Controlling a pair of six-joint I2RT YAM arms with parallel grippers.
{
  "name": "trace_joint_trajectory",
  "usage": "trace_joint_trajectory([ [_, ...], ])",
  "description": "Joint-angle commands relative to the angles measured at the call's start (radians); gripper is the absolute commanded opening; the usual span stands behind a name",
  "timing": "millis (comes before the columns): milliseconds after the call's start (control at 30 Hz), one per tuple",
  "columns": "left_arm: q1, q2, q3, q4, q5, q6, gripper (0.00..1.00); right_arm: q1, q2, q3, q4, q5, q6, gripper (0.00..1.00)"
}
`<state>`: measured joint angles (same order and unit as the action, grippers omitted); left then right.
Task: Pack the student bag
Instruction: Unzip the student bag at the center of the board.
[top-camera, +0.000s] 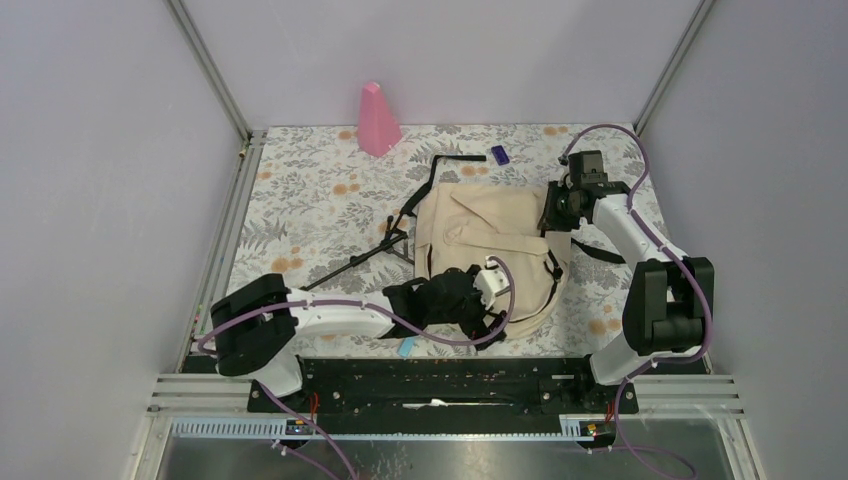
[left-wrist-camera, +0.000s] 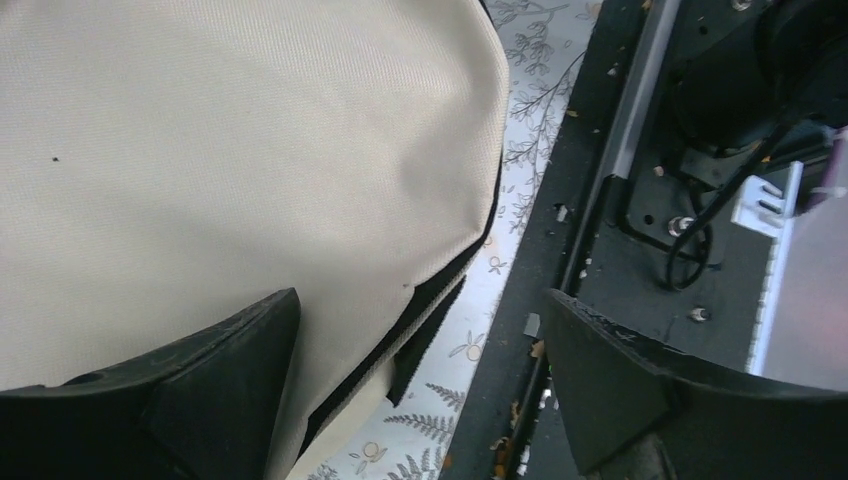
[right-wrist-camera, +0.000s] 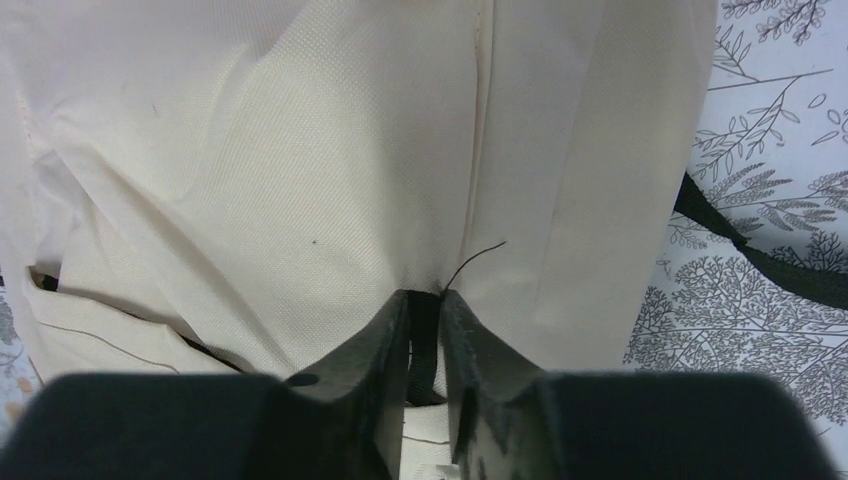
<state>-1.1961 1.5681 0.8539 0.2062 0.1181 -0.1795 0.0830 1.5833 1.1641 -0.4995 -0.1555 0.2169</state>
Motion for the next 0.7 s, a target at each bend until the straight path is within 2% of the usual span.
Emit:
trace_joint_trajectory([
  [0,-0.03,0.045,0.052,0.047,-0.063,0.061,0.79,0.008,-0.016,0.019,0.021,0.007,-0.007,0.18],
  [67,-0.042,0.062,0.062,0.038,-0.072,0.068,0.62,0.008,-0.016,0.022,0.01,0.013,-0.009,0.09],
  [167,-0.059,0.082,0.074,0.032,-0.097,0.083,0.38,0.008,-0.028,0.025,-0.003,0.024,-0.014,0.02],
  [267,-0.07,0.102,0.085,0.027,-0.112,0.09,0.14,0.02,-0.051,0.033,-0.025,0.053,-0.023,0.0],
  [333,-0.075,0.117,0.093,0.03,-0.108,0.089,0.01,0.042,-0.07,0.036,-0.034,0.091,-0.03,0.0],
  [567,-0.077,0.186,0.091,0.145,-0.113,0.082,0.0,0.161,-0.104,0.039,0.005,0.148,-0.015,0.0],
  [667,-0.077,0.223,0.078,0.226,-0.185,0.089,0.0,0.209,-0.079,0.06,0.012,0.15,-0.004,0.0],
])
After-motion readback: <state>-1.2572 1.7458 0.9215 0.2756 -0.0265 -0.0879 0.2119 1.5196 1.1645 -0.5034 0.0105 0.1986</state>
